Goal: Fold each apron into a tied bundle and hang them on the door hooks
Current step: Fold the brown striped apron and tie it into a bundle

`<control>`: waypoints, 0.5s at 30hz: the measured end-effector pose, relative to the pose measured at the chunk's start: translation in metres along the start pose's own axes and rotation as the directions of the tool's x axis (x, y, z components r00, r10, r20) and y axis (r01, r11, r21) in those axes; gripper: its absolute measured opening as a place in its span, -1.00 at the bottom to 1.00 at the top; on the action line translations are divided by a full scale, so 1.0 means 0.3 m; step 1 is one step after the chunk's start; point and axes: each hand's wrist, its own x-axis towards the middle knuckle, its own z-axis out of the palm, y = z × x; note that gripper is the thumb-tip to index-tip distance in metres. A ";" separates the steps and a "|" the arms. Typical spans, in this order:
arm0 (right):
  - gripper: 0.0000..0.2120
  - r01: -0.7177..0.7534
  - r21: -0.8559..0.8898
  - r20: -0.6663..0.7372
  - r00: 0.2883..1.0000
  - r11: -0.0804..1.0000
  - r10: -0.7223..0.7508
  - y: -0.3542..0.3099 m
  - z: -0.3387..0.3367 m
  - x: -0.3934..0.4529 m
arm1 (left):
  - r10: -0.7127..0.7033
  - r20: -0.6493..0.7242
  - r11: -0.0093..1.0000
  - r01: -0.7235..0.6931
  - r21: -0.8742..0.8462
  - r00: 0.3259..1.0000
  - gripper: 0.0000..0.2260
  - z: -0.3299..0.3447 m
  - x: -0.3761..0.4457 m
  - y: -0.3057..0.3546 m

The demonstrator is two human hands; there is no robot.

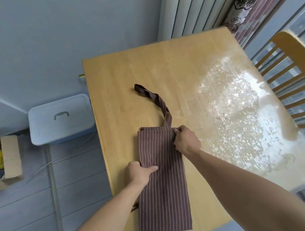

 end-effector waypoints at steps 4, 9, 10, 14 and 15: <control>-0.63 0.159 -0.027 -0.119 0.980 0.987 -0.161 -0.034 -0.023 -0.071 | 0.012 -0.053 0.985 -0.003 0.174 0.999 -0.51 0.008 0.004 0.017; -0.71 0.703 -0.366 0.217 0.702 0.610 -0.678 0.053 0.071 -0.254 | -0.028 -0.089 0.981 0.044 0.187 0.996 -0.55 -0.004 -0.001 0.084; -0.71 0.725 -0.381 0.226 0.674 0.574 -0.703 0.088 0.090 -0.288 | -0.037 -0.102 0.987 0.053 0.154 0.994 -0.55 0.000 0.005 0.095; -0.50 0.845 -0.340 0.349 0.520 0.412 -0.779 0.231 0.129 -0.424 | -0.003 -0.071 0.996 -0.003 -0.092 0.997 -0.52 -0.005 0.020 0.101; -0.42 0.866 -0.353 0.424 0.485 0.354 -0.765 0.264 0.136 -0.455 | 0.057 -0.077 0.991 -0.066 -0.117 0.995 -0.60 -0.023 0.015 0.089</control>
